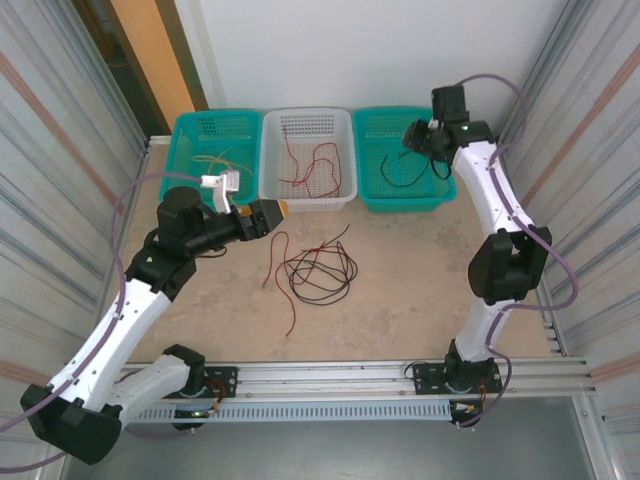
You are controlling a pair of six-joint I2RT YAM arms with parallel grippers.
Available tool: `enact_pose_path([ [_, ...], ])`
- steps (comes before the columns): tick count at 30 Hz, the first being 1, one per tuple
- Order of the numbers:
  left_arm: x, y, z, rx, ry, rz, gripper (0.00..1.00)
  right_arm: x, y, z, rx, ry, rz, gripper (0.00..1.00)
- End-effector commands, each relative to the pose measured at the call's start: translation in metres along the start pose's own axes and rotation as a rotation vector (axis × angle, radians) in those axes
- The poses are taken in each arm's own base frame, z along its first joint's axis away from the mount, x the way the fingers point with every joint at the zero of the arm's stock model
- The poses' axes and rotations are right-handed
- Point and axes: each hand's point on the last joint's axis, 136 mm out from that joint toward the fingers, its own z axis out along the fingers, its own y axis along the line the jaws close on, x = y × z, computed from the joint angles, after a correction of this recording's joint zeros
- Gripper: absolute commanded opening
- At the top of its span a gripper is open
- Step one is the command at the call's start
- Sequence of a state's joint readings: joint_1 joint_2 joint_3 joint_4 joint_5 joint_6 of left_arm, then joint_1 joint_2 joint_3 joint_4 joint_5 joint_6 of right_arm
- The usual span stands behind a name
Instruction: Untangle the cables
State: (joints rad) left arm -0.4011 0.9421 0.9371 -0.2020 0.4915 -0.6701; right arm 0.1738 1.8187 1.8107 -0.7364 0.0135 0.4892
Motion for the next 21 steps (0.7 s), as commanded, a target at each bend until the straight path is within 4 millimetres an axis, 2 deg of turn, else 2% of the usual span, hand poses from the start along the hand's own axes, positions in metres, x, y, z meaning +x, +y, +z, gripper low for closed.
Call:
enact_pose_path([
  [1, 0.002, 0.013, 0.002, -0.022, 0.004, -0.039, 0.99, 0.04, 0.025, -0.037, -0.074, 0.022, -0.057, 0.5],
  [6, 0.01, 0.023, 0.018, -0.006, 0.079, -0.116, 0.92, 0.119, 0.05, -0.064, -0.135, 0.023, -0.141, 0.55],
  [8, 0.015, 0.032, 0.023, -0.029, 0.103, -0.139, 0.91, 0.156, 0.058, -0.067, -0.157, 0.049, -0.163, 0.56],
  [11, 0.026, 0.044, 0.03, -0.065, 0.15, -0.175, 0.88, 0.203, 0.062, -0.06, -0.148, 0.104, -0.182, 0.57],
  [14, 0.036, 0.052, 0.035, -0.073, 0.192, -0.205, 0.84, 0.245, 0.06, -0.04, -0.129, 0.189, -0.176, 0.55],
  [17, 0.044, 0.057, 0.036, -0.087, 0.217, -0.216, 0.8, 0.27, 0.063, -0.025, -0.109, 0.243, -0.197, 0.51],
  [21, 0.049, 0.062, 0.034, -0.106, 0.226, -0.221, 0.77, 0.289, 0.072, -0.006, -0.083, 0.305, -0.248, 0.46],
])
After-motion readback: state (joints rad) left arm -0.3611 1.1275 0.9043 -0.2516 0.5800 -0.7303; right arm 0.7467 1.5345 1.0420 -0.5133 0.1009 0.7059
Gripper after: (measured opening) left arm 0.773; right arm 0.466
